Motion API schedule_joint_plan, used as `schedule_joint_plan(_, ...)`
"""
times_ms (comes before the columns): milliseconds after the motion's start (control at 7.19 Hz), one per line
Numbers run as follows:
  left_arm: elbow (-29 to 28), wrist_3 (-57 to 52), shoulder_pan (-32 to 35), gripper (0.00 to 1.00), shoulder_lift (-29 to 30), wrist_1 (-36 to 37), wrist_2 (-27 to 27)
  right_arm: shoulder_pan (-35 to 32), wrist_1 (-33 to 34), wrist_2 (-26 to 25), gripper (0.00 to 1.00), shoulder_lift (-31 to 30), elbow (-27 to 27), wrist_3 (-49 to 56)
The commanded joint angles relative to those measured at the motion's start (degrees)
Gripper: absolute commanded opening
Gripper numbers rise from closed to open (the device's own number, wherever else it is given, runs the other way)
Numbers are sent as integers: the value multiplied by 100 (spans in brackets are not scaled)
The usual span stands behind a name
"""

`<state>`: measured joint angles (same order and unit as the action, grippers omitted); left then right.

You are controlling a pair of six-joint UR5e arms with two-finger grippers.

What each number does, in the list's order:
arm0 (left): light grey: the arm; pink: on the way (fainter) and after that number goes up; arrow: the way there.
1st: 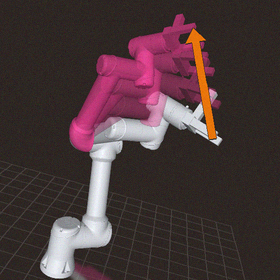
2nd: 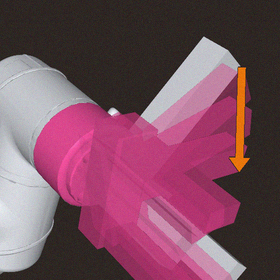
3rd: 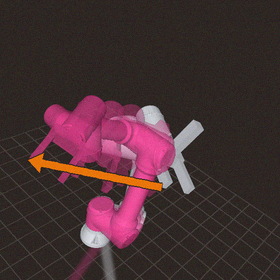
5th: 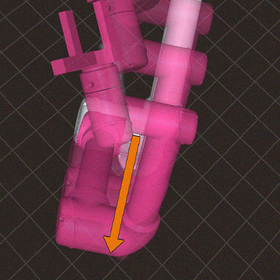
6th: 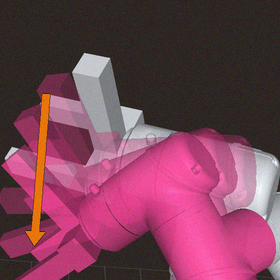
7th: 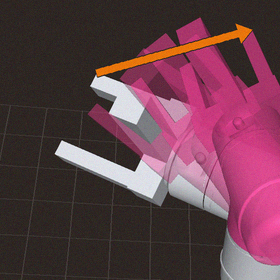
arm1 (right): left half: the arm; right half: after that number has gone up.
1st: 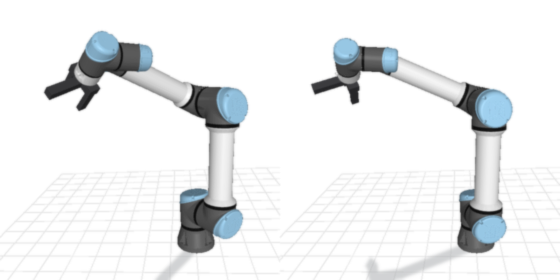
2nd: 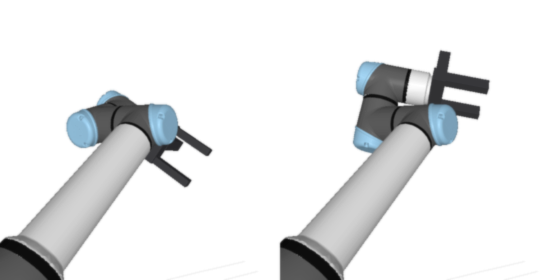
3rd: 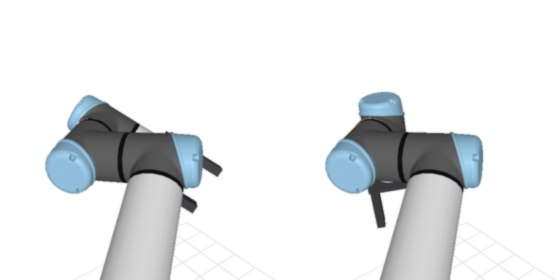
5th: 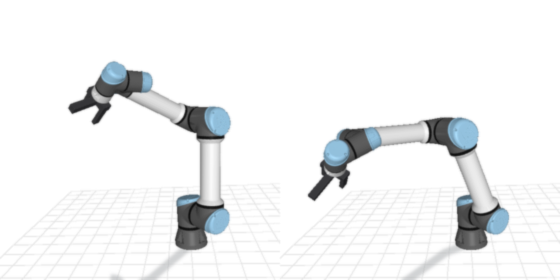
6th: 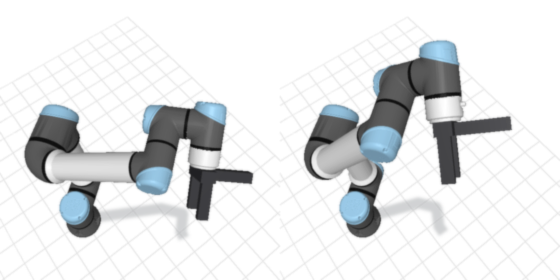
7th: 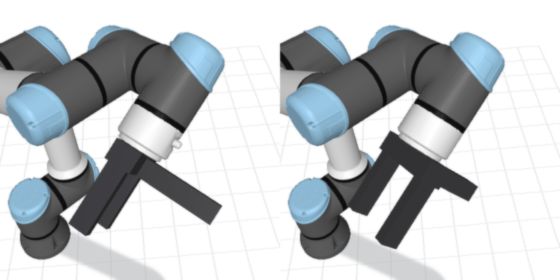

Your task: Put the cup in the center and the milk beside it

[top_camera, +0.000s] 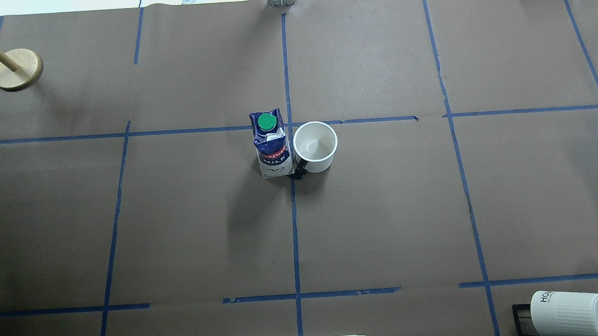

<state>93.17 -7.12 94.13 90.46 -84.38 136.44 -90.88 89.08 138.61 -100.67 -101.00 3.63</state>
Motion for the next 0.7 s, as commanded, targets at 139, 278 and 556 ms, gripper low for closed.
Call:
schedule_joint_plan(139, 62, 53, -35, 100, -151, 150, -241, 0, -5, -18, 100, 3, 28, 7)
schedule_joint_plan(278, 35, 53, -35, 100, -151, 167, -232, 0, -5, -18, 100, 12, 28, 7)
schedule_joint_plan(556, 26, 53, -79, 100, -151, 167, -232, 0, -5, -27, 100, 12, 72, 7)
